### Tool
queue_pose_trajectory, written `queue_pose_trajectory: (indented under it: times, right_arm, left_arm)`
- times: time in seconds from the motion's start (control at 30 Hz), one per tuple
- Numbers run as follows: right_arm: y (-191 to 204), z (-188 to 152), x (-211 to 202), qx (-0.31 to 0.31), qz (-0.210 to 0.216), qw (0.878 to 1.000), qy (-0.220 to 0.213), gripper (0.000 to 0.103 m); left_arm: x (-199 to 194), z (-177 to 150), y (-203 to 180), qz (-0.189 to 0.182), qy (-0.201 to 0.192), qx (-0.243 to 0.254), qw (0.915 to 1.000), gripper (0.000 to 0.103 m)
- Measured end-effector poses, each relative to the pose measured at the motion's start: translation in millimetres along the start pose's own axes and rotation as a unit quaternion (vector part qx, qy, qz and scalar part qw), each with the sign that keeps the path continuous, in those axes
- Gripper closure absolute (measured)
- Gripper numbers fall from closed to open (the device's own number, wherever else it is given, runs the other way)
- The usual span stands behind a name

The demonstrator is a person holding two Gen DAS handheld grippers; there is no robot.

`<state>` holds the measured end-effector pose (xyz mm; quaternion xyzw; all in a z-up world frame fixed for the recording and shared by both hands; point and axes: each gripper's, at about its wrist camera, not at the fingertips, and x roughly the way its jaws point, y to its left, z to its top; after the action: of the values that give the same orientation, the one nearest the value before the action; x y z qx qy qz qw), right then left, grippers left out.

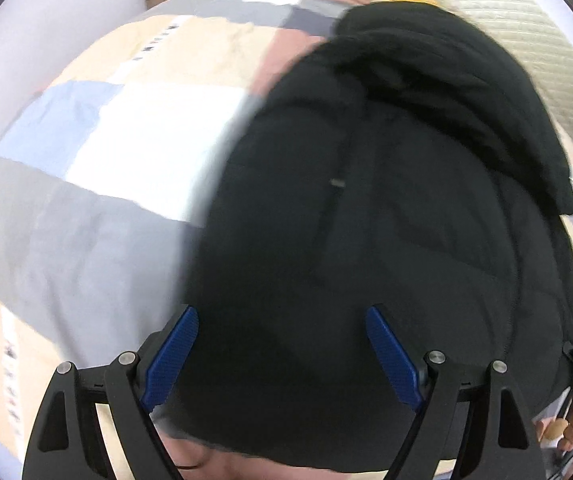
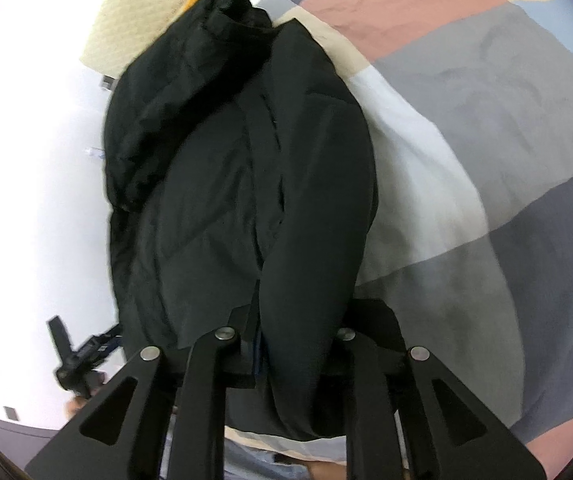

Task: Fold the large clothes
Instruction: 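Close the left gripper on the hem while the right gripper keeps holding it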

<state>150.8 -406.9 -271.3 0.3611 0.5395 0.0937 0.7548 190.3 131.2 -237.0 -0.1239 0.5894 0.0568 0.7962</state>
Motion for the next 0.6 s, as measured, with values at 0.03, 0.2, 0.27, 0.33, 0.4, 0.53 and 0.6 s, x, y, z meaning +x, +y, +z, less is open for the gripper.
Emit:
queue_pose_trajectory:
  times: [0.03, 0.2, 0.27, 0.33, 0.4, 0.53, 0.6]
  right_arm:
    - [0, 0, 1, 0.0, -0.003, 1.0, 0.002, 0.085]
    - [-4, 3, 6, 0.009, -0.011, 1.0, 0.017, 0.079]
    - [-7, 4, 6, 0.015, -0.006, 1.0, 0.02, 0.077]
    - [-13, 4, 8, 0.034, 0.003, 0.999, 0.025, 0.072]
    - [-21, 5, 10, 0.053, 0.012, 0.998, 0.031, 0.067]
    - [-31, 6, 15, 0.073, 0.019, 0.996, 0.043, 0.057]
    - [-30, 5, 17, 0.071, 0.019, 0.996, 0.046, 0.057]
  left_arm:
    - [1, 3, 9, -0.001, 0.007, -0.012, 0.9999, 0.017]
    - [28, 11, 50, -0.07, 0.082, -0.076, 0.9913, 0.014]
    - [41, 9, 64, -0.106, 0.114, -0.114, 0.9812, 0.014]
    - [51, 8, 71, -0.125, 0.13, -0.139, 0.9738, 0.013]
    - [56, 7, 75, -0.131, 0.138, -0.147, 0.9706, 0.011]
    - [60, 4, 77, -0.145, 0.145, -0.155, 0.9665, 0.008]
    - [63, 3, 79, -0.158, 0.147, -0.158, 0.9635, 0.008]
